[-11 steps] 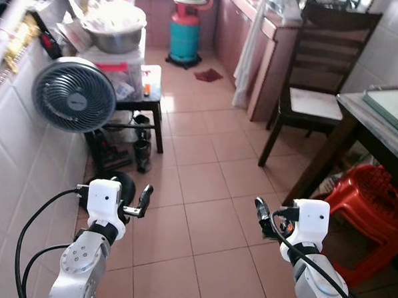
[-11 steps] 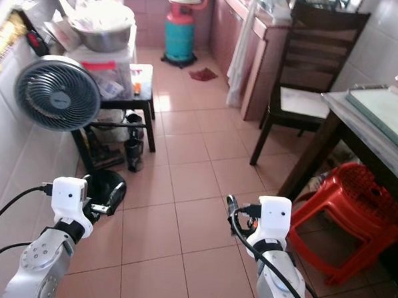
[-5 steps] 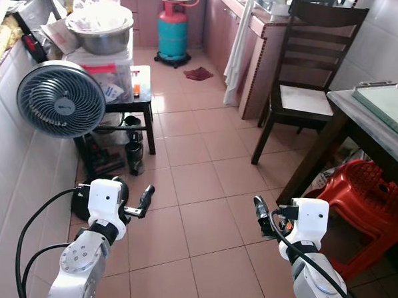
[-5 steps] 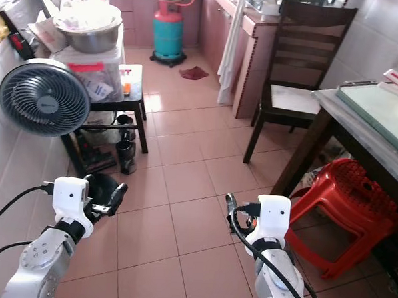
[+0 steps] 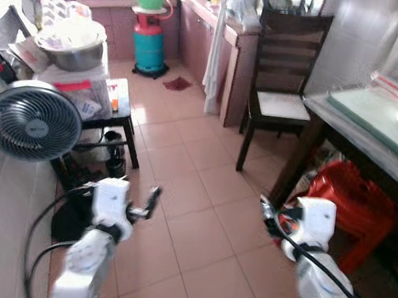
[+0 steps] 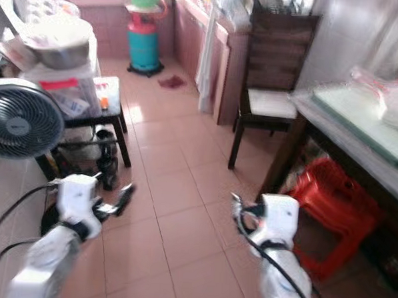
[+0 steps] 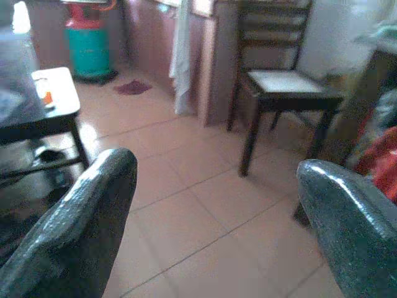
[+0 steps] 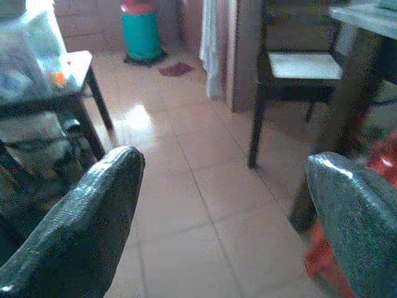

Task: Setting the table

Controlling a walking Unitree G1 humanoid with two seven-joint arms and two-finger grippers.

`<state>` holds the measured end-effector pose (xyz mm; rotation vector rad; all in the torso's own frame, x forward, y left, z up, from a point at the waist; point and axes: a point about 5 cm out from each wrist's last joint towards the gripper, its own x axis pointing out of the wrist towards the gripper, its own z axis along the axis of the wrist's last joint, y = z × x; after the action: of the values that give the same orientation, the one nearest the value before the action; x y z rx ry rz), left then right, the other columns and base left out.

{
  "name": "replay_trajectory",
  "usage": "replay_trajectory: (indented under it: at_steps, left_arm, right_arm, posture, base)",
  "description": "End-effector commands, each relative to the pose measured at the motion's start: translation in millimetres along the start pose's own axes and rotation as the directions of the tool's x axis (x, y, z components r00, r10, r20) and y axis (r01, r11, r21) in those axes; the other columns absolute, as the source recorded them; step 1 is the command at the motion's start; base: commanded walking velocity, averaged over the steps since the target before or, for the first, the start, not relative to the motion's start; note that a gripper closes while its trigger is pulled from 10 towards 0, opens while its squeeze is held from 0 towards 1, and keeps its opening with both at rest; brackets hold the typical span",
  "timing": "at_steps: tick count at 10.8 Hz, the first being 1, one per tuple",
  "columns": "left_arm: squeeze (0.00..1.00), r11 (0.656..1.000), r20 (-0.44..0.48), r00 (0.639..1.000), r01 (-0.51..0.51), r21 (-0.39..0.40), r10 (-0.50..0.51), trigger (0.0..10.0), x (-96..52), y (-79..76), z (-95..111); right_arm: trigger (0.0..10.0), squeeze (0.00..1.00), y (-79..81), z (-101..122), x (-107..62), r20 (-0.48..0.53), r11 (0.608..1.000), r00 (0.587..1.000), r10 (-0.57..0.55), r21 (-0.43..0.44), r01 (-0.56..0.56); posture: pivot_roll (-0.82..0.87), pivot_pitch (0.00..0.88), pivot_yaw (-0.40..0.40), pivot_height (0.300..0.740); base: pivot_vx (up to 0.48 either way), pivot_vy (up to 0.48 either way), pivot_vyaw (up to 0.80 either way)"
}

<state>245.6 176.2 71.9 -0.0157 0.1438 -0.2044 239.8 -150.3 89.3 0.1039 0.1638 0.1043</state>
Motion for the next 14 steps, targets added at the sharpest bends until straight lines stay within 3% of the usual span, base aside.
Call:
replay_trajectory:
  at_steps: [1,9,12,14]
  left_arm:
    - [0.0,1.0,0.017,1.0,0.022,-0.01,-0.022,10.0,3.8,-8.2,4.6]
    - [0.0,1.0,0.014,1.0,0.018,-0.016,-0.018,10.0,5.6,-8.9,2.7]
    - [0.0,0.995,0.137,0.986,-0.096,0.033,0.091,10.0,2.9,1.3,19.4]
    - [0.0,0.991,0.099,0.988,-0.127,0.041,0.122,10.0,-1.7,5.3,12.1]
  right_arm:
    - [10.0,0.0,-9.2,-3.7,-3.2,-0.019,1.0,0.999,-0.027,-0.014,0.026]
    - [10.0,0.0,-10.4,0.8,-2.4,0.002,0.999,1.0,-0.029,-0.017,0.029]
    - [10.0,0.0,-11.1,25.8,-6.4,0.157,1.0,0.987,-0.022,-0.004,0.023]
    - [10.0,0.0,-17.9,25.4,-9.4,0.162,0.999,0.986,-0.037,0.002,0.037]
  posture:
    - [0.08,0.034,-0.005,0.74]
    - [0.07,0.038,-0.01,0.74]
    - [0.07,0.041,-0.015,0.74]
    - [0.07,0.042,-0.015,0.74]
  base:
    - [0.277,0.0,-0.79]
    - [0.277,0.0,-0.79]
    - [0.0,0.0,-0.15]
    - [0.0,0.0,0.0]
